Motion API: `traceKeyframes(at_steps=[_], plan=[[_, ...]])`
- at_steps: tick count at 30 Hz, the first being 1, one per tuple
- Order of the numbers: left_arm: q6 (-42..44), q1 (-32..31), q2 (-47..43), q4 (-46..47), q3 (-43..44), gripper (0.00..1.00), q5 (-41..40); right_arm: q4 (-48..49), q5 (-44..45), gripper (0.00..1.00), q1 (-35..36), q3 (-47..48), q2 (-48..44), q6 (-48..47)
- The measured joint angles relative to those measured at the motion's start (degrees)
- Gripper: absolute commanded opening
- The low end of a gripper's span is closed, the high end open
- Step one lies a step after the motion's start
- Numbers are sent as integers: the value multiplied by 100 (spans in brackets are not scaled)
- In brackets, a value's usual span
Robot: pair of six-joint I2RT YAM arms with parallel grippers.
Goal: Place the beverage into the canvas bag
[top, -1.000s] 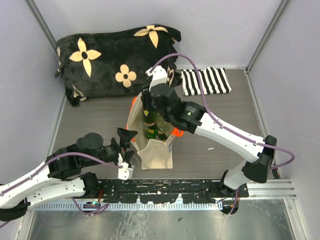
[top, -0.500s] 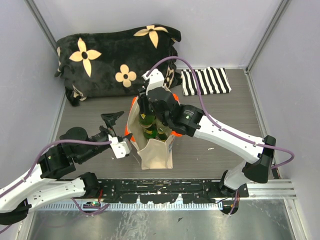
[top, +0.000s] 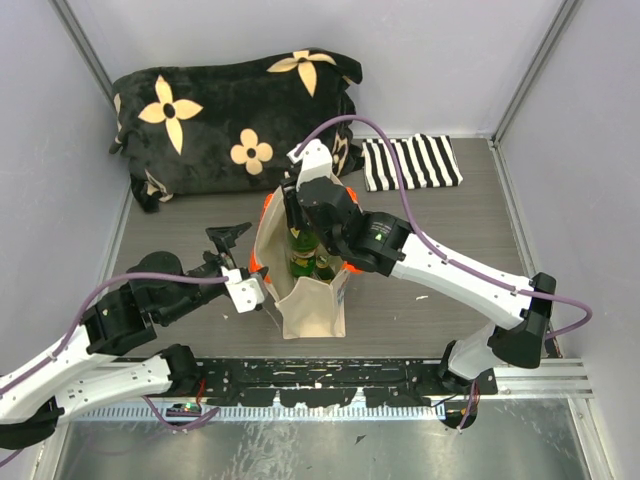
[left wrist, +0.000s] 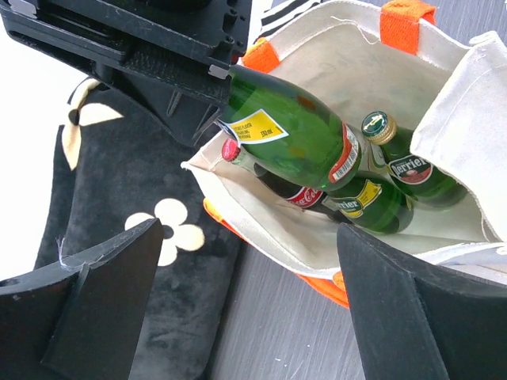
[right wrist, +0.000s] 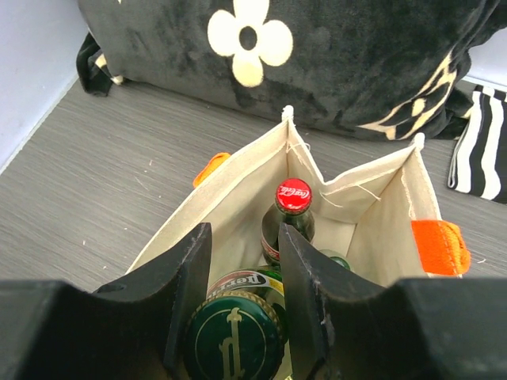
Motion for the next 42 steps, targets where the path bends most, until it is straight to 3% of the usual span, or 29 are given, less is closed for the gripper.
traceKeyframes(at_steps=[9, 15, 21, 29, 33, 37, 42], plan=[[-68, 7, 13, 0, -44, 98, 9, -9, 44, 1, 0, 0, -2, -15], [-549, 323, 144, 2, -28, 98, -46, -94, 59, 1, 177, 0, -2, 79], [-1453, 1349, 682, 2, 424, 98, 149, -295, 39, 1, 448, 2, -2, 238], [-3143, 3654, 1593, 46, 1228, 98, 1185, -387, 31, 1, 557, -149, -50, 352], [-3952, 4520, 2026, 81, 1447, 98, 1609, -284, 59, 1, 555, -546, -140, 350], [-4476, 4990, 2326, 90, 1504, 98, 1871, -61, 61, 1, 549, -1012, -151, 343], [-4784, 5040, 2450, 90, 1504, 98, 2050, 186, -11, 1, 553, -1327, -136, 313]])
